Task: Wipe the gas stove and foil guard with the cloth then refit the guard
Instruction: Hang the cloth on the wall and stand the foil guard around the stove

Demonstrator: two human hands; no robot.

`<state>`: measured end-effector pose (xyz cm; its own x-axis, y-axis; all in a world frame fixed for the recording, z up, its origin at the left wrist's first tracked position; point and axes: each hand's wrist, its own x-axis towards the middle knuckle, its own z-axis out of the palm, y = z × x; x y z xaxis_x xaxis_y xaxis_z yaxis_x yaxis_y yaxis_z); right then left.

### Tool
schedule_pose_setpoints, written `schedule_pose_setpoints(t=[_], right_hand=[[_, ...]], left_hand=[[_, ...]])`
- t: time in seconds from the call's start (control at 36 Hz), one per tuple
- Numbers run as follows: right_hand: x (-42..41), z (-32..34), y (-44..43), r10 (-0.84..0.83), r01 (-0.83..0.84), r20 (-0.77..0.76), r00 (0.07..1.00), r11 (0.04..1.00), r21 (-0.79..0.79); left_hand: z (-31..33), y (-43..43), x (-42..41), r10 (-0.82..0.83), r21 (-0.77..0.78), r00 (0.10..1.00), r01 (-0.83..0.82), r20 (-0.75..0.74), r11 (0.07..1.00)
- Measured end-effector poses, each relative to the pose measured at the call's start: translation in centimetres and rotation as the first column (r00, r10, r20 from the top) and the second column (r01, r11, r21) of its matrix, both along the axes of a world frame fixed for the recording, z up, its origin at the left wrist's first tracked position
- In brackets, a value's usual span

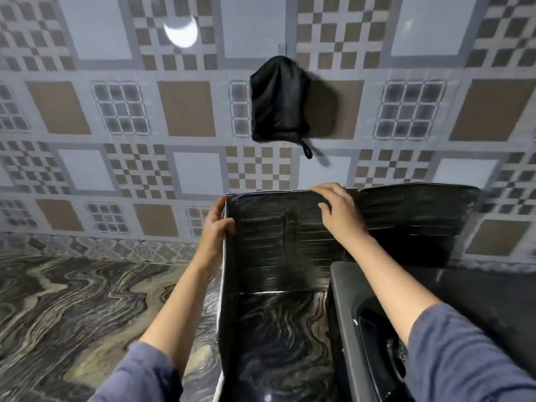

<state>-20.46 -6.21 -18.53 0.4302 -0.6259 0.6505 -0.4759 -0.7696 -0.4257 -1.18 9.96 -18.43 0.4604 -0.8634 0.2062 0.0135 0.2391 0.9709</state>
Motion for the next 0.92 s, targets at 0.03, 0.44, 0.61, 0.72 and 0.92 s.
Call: schedule_pose_setpoints(t=[0.03, 0.44, 0.61, 0.72, 0.92], right_hand=[[-0.4, 0.1, -0.4, -0.013, 0.013, 0.004, 1.0, 1.0, -0.007], [-7.6, 1.5, -6.6, -0.262, 0.266, 0.068, 0.963, 0.963, -0.046], [-9.4, 1.3, -9.0, -0.323, 0.329, 0.075, 0.943, 0.942, -0.075], [-9.7, 1.1, -10.1, -0.368, 0.378, 0.097, 0.925, 0.919, -0.117], [-9.6, 0.4, -11.3, -0.406, 0.427, 0.176, 0.897, 0.898, -0.106]], left_hand=[[0.0, -0.3, -0.3, -0.012, 0.002, 1.0, 0.012, 0.009, 1.0], [-0.2, -8.4, -8.1, -0.068, -0.008, 0.995, 0.068, -0.069, 0.998], [-0.2, -11.4, -10.3, -0.071, -0.015, 0.991, 0.069, -0.11, 0.997], [0.0, -12.6, -11.2, -0.072, -0.03, 0.98, 0.068, -0.188, 0.997], [0.0, -14.7, -12.4, 0.022, -0.013, 0.945, -0.027, -0.325, 1.0]])
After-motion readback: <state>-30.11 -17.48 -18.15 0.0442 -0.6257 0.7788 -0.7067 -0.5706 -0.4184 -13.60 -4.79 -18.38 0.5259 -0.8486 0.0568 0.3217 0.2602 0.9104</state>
